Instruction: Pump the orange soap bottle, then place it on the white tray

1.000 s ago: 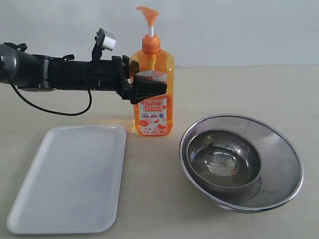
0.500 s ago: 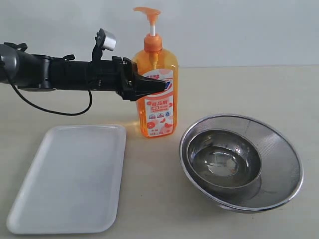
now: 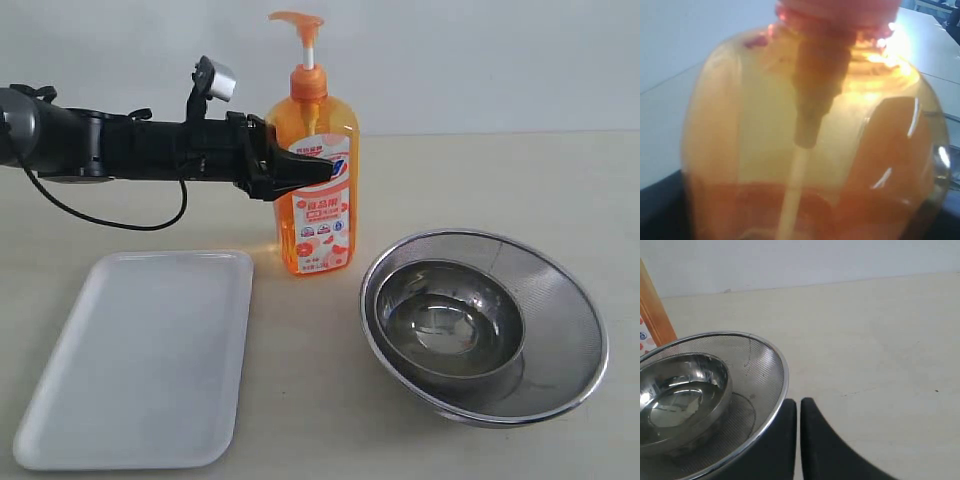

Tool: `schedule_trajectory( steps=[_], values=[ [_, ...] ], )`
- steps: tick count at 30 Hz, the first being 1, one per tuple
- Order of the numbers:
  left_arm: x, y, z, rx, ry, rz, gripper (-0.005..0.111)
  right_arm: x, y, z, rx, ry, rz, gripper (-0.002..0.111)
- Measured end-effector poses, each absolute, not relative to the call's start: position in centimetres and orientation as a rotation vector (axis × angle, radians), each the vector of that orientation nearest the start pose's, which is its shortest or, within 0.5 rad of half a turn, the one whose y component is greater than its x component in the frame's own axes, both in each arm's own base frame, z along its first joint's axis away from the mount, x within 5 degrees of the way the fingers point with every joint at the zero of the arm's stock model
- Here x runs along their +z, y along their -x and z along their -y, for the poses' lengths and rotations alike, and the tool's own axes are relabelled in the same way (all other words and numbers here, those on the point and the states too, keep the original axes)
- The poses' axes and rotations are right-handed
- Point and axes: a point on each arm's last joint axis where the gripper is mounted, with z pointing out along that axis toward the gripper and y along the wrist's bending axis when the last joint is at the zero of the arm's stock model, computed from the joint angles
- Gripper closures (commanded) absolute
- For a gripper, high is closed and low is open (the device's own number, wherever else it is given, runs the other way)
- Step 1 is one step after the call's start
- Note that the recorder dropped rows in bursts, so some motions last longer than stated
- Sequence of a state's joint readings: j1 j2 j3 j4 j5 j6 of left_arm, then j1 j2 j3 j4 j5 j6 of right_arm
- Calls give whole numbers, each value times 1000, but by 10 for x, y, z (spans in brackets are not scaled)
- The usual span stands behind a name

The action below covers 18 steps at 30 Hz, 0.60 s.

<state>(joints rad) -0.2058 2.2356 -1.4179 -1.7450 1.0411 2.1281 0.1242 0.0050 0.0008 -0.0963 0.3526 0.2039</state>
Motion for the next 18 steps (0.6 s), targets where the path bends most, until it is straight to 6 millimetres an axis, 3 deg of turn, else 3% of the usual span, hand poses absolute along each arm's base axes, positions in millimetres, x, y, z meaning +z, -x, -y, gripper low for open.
schedule_trajectory(
  steps=[18],
  values=[
    [150, -427, 166, -984, -952, -1677, 102, 181, -54, -4, 136, -13, -1842, 108]
  ],
)
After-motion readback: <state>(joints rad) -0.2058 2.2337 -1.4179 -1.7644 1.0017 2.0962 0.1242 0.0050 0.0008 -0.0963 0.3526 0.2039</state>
